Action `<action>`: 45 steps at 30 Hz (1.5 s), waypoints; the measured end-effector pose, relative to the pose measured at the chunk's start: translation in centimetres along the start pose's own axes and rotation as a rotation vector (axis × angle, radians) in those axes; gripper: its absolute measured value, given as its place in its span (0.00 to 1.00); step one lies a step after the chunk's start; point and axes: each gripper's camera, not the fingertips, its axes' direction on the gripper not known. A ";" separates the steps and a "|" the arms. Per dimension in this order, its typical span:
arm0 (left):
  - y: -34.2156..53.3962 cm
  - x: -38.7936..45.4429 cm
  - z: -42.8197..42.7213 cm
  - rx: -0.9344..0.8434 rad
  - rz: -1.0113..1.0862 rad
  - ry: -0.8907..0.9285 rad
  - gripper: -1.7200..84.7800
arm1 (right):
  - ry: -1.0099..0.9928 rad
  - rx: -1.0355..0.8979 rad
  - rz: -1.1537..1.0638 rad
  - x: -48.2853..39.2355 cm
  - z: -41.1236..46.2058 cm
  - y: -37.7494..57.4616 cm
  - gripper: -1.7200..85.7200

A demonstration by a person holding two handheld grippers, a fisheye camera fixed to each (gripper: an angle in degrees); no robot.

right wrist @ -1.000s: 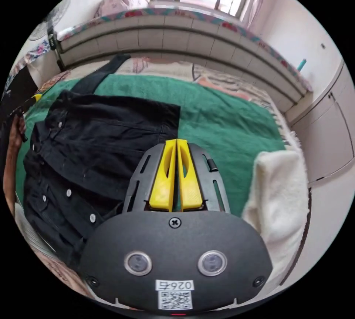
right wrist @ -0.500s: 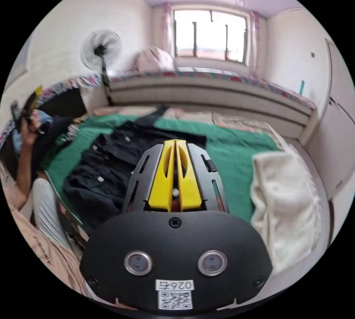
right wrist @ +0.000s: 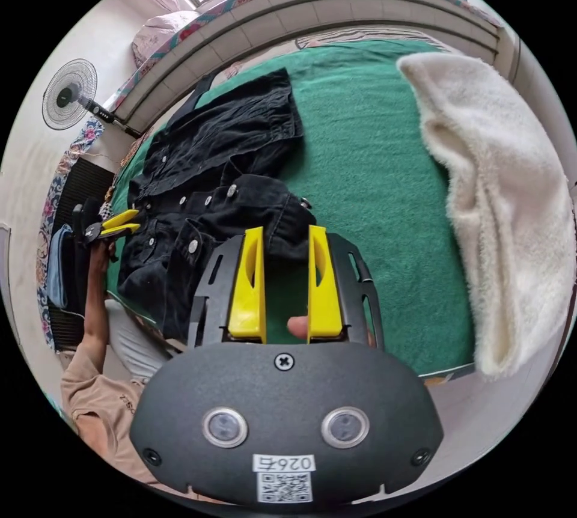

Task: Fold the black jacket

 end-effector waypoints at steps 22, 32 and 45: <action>-4.4 -1.4 1.1 0.077 0.246 0.047 0.03 | -0.256 0.127 -0.271 -0.7 -12.9 4.6 0.03; 11.8 -9.1 -3.2 0.428 0.215 0.360 0.03 | -0.247 0.242 -0.172 -3.5 -18.9 19.2 0.04; 18.9 -17.5 3.6 0.490 -0.020 0.453 0.03 | -0.001 0.164 -0.382 -16.4 -19.1 19.5 0.09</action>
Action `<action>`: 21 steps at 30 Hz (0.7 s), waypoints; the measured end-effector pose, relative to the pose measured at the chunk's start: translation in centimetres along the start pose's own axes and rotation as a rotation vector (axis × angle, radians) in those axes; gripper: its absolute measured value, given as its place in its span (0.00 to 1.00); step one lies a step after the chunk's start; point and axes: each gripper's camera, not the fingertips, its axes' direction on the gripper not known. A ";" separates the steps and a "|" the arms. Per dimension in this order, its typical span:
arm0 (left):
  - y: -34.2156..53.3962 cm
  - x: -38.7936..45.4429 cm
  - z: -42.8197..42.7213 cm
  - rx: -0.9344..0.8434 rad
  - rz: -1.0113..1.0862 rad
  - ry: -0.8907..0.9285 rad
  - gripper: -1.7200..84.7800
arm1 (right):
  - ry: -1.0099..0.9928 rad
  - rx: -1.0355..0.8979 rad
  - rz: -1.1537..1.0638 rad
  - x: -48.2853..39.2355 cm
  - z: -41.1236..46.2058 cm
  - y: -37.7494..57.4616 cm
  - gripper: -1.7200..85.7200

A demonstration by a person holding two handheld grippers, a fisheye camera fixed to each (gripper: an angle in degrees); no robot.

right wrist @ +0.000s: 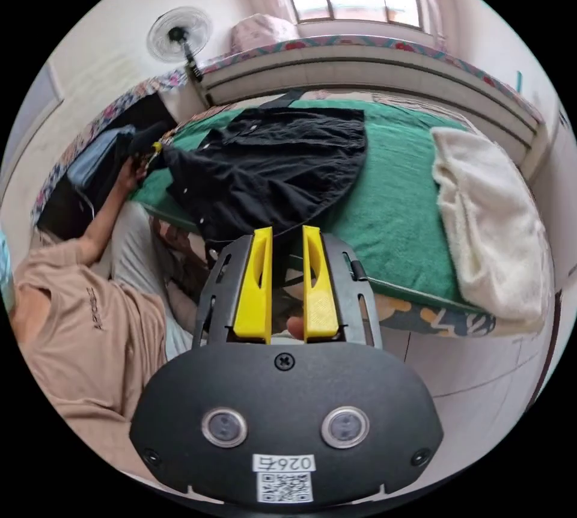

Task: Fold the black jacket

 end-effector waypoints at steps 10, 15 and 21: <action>3.4 -3.4 0.7 -0.001 -0.049 0.014 0.03 | 0.286 -0.199 -0.730 -19.2 4.0 1.6 0.12; 4.4 -4.2 1.1 0.002 -0.066 0.019 0.03 | 0.402 -0.275 -0.925 -22.5 6.6 2.2 0.14; 5.2 -4.1 1.4 -0.007 -0.066 0.026 0.03 | 0.455 -0.330 -1.115 -24.3 12.4 1.3 0.04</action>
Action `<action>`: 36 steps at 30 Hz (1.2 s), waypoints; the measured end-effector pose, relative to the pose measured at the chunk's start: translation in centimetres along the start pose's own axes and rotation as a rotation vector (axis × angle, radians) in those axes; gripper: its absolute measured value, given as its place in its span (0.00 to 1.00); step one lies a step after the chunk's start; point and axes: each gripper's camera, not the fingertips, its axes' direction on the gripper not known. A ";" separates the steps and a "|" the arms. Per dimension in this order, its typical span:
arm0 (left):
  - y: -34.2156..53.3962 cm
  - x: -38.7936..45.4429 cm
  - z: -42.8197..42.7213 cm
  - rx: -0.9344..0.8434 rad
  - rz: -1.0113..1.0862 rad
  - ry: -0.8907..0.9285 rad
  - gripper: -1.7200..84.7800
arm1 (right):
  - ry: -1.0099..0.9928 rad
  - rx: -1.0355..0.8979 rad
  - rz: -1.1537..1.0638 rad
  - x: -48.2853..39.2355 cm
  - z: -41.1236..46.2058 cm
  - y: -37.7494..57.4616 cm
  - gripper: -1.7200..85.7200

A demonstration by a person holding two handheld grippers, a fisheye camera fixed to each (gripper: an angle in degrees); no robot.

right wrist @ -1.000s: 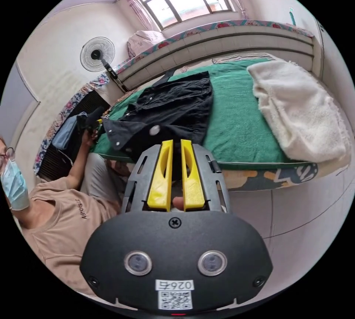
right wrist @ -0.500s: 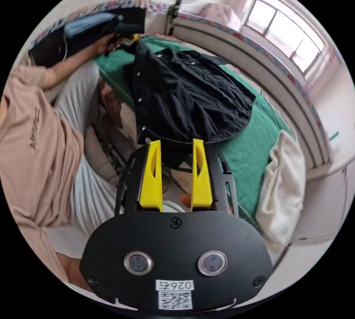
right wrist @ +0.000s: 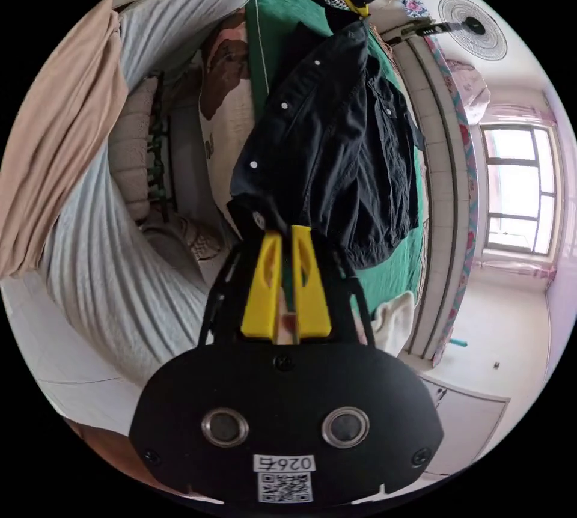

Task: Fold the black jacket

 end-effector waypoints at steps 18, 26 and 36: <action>-7.4 1.9 2.8 -0.183 0.080 -0.209 0.03 | -0.554 0.426 1.219 29.0 22.4 24.5 0.00; -9.7 -6.6 8.7 -0.278 -0.193 -0.303 0.02 | -0.542 0.152 1.240 31.8 38.3 21.9 0.00; -10.1 -7.5 9.0 -0.278 -0.200 -0.330 0.01 | -0.673 0.125 1.256 31.8 47.3 25.4 0.00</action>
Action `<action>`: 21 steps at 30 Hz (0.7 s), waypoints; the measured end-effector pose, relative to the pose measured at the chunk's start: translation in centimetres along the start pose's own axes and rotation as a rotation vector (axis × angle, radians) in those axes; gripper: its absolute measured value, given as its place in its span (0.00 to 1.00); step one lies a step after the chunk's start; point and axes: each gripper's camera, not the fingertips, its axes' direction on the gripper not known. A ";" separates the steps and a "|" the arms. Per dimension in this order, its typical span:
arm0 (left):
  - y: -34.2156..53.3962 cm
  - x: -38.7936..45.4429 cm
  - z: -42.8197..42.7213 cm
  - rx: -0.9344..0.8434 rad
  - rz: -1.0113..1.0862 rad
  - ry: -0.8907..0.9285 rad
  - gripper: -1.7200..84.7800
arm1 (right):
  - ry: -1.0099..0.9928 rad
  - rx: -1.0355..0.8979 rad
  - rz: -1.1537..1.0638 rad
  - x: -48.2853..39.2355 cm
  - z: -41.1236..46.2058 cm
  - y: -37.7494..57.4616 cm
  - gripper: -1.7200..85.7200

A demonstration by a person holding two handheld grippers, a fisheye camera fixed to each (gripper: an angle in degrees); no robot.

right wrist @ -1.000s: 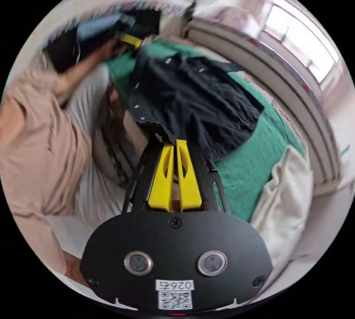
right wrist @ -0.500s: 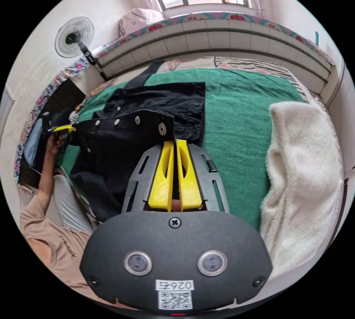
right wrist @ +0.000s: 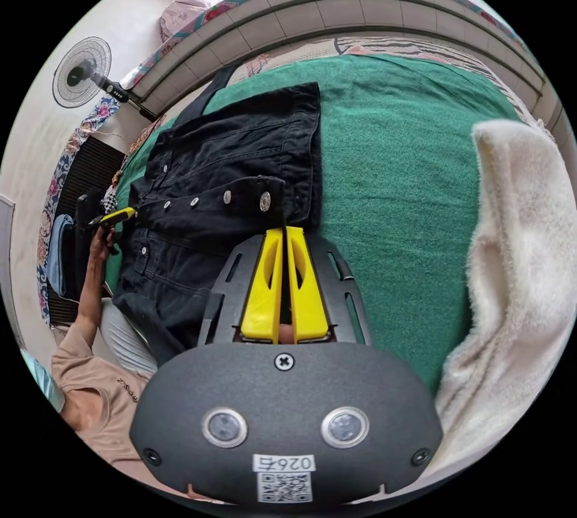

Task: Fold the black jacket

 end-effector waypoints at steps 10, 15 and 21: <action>-0.7 2.3 -2.3 0.034 0.001 -0.003 0.01 | -0.019 -0.035 0.076 5.1 3.5 0.8 0.00; -0.6 6.4 -9.2 0.189 0.037 -0.138 0.01 | 0.001 0.026 0.052 5.1 2.8 1.2 0.00; 0.1 13.5 -12.9 0.304 0.165 -0.349 0.01 | 0.128 0.047 0.042 4.6 3.9 -0.1 0.01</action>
